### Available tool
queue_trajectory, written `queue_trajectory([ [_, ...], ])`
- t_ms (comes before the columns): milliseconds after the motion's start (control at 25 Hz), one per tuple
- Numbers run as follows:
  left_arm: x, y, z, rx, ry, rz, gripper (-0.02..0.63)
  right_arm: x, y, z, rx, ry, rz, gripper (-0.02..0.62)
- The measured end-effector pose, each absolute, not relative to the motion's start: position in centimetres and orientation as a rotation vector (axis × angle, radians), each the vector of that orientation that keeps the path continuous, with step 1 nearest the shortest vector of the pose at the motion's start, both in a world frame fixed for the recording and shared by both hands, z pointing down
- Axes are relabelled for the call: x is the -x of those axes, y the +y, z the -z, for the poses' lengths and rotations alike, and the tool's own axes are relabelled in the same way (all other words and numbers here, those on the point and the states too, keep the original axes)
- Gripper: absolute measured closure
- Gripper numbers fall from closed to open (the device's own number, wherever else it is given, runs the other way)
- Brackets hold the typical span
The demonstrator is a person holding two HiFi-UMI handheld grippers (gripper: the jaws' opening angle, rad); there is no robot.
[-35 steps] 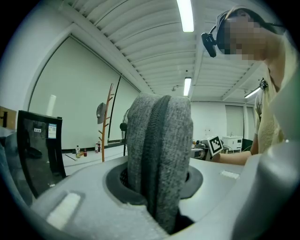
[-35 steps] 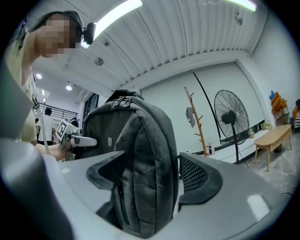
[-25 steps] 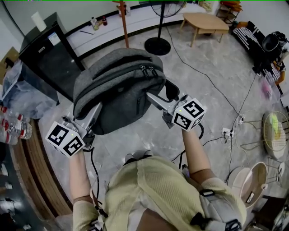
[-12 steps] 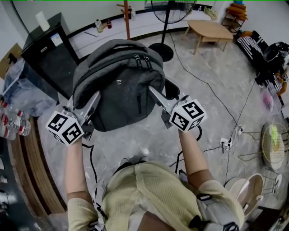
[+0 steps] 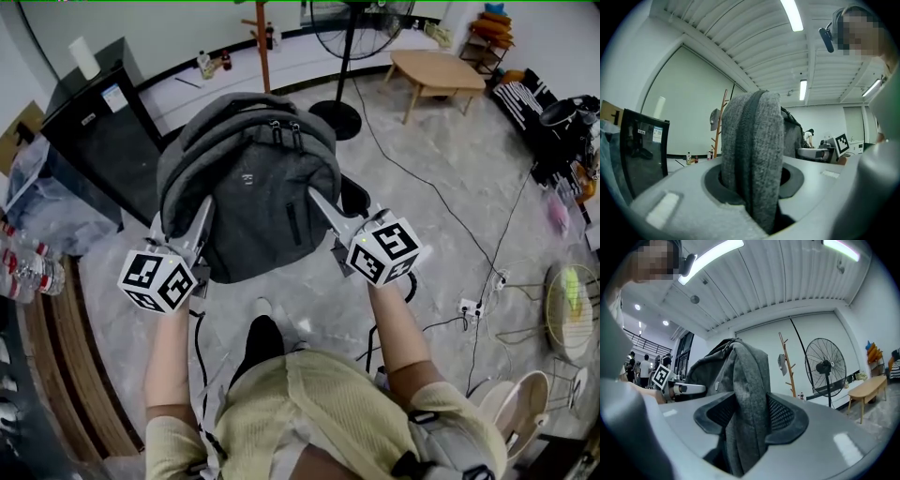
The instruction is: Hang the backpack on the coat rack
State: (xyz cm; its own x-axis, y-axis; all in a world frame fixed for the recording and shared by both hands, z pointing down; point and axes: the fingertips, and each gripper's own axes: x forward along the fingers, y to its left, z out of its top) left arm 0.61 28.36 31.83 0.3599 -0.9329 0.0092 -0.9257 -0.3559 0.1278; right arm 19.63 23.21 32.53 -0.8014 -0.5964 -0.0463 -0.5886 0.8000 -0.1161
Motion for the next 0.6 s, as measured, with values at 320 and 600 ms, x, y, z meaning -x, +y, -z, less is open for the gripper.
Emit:
queue_trajectory([
  [320, 2.5, 21.5, -32.5, -2.498, -1.608, 0.158, 0.495, -16.9, 18.2, -31.9, 1.057, 2.914, 0.084, 0.403],
  [600, 6.4, 15.1, -32.7, -2.519, -1.510, 0.204, 0.489, -13.2, 12.9, -31.4, 1.154, 2.905, 0.066, 0.416],
])
